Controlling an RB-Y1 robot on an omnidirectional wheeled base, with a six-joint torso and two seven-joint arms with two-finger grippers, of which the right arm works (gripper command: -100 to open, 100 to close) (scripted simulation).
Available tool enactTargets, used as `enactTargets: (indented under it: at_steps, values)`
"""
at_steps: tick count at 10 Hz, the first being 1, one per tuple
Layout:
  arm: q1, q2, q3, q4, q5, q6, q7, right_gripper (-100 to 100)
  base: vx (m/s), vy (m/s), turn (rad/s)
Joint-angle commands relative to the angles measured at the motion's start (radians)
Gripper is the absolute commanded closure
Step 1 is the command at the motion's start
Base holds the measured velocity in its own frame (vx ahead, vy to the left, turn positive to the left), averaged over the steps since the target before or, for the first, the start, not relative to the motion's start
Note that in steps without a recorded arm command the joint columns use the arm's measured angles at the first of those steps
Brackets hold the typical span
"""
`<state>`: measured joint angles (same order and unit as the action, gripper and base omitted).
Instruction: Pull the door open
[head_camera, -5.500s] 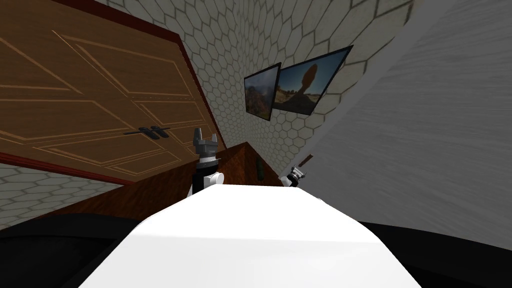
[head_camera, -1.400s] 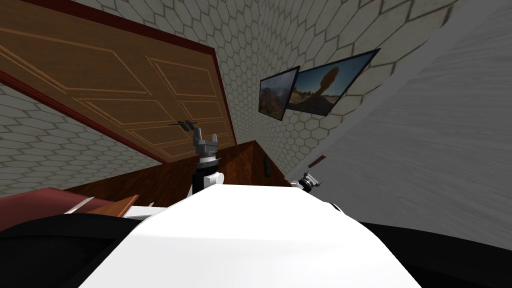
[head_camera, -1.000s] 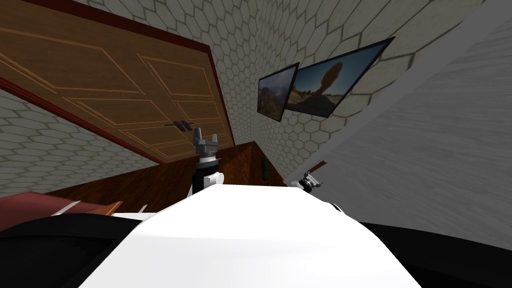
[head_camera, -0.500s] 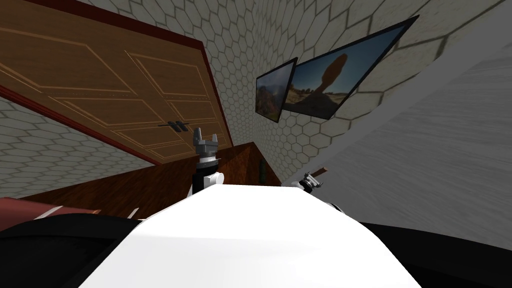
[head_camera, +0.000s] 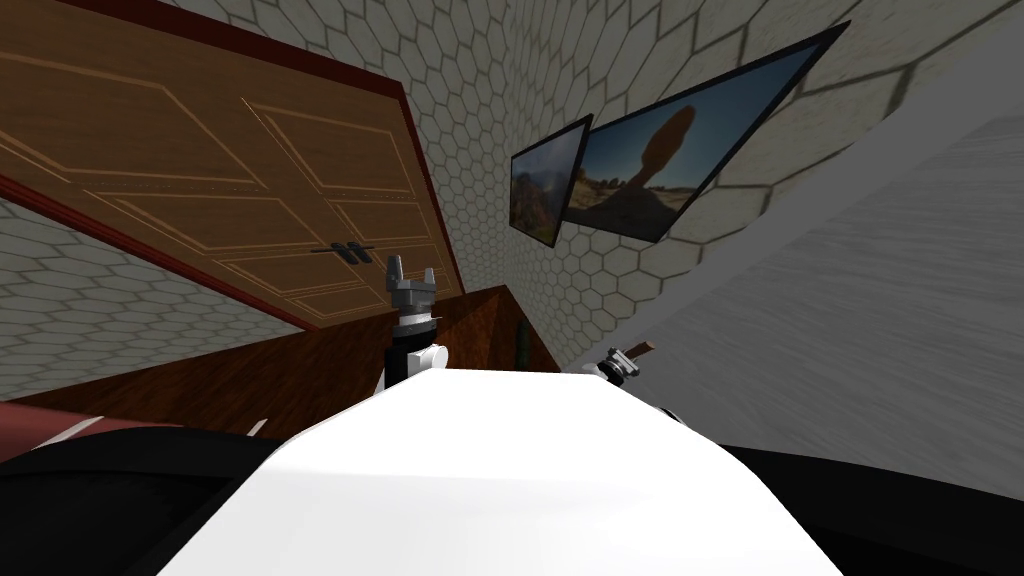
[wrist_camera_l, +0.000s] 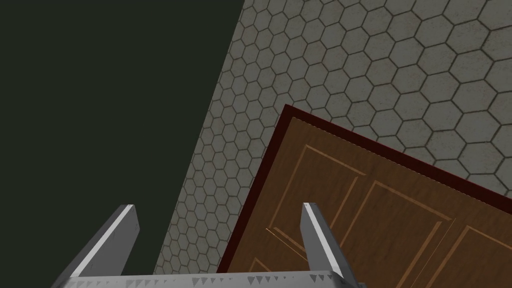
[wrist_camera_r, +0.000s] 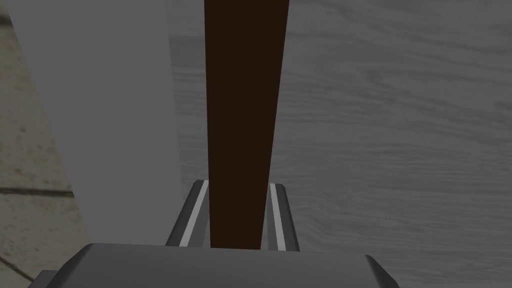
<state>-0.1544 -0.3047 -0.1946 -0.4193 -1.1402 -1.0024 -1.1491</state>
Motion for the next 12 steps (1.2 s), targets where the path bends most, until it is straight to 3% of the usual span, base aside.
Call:
enactTargets:
  at_steps: [1,5,12]
  values:
    - [0.0,-0.002,-0.001,0.0,0.0,0.001,0.0,100,-0.006,0.007,0.003]
    - [-0.001,-0.001,0.001,0.0,0.001,0.0,-0.001,100,-0.018,0.024,-0.006]
    - [-0.001,-0.002,0.005,-0.001,0.005,0.001,-0.007,100,-0.122,0.154,-0.022]
